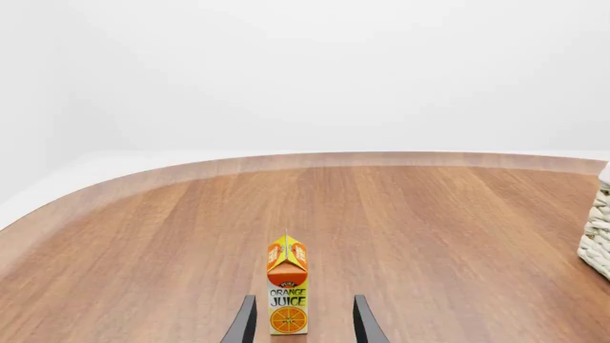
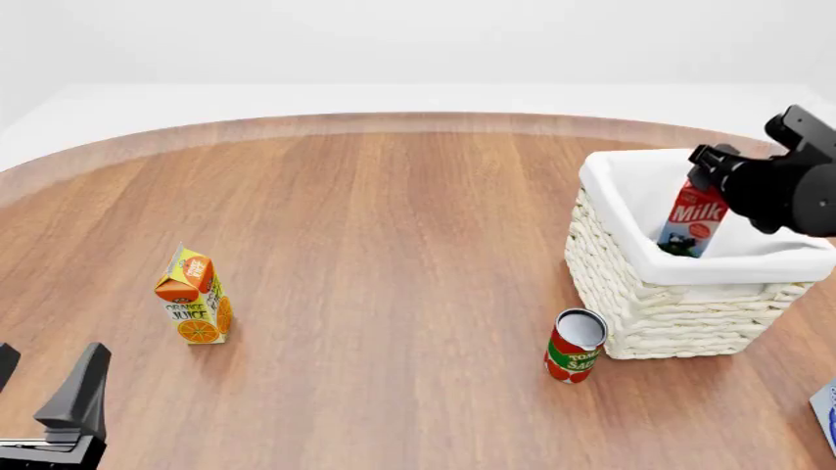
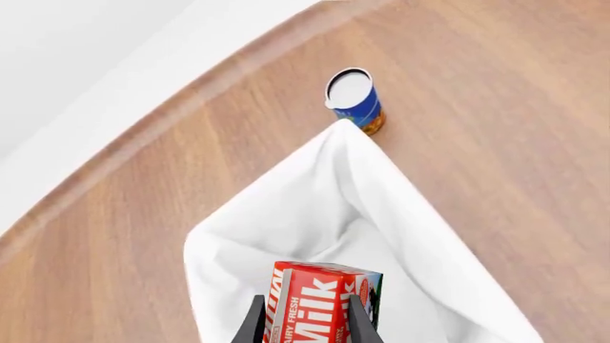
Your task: Pick the milk and place it in the basket.
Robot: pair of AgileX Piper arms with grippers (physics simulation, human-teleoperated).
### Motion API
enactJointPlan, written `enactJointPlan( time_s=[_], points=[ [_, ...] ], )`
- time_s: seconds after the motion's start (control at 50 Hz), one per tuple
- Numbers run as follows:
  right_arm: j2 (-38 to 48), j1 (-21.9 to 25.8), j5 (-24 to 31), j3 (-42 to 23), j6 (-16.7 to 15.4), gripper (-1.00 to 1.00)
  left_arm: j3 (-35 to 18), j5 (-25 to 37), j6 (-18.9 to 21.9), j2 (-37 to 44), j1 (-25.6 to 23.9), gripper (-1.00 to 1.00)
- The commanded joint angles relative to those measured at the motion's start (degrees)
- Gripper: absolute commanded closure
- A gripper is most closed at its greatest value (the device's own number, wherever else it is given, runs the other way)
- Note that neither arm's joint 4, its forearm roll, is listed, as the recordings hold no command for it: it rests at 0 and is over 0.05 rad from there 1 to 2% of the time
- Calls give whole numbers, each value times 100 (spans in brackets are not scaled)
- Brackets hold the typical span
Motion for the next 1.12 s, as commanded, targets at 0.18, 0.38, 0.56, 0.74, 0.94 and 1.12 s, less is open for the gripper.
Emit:
enactJointPlan(
  time_s=[0.18, 0.38, 0.56, 0.74, 0.94, 1.12],
  points=[
    [215, -45, -169, -117, 76, 100, 0, 9, -2, -10, 0, -100],
    [265, -73, -223, -98, 57, 100, 10, -92, 3, 84, -1, -100],
    [113, -83, -182, -68, 72, -100, 9, -101, 0, 93, 1, -100],
    [-415, -185, 0, -16, -113, -100, 0, -33, 1, 33, 1, -100],
    [-1160, -101, 321, 33, -133, -100, -2, -24, 2, 26, 0, -100],
    [-1586, -67, 514, 85, -175, -100, -9, 29, 2, -21, 0, -100]
  ],
)
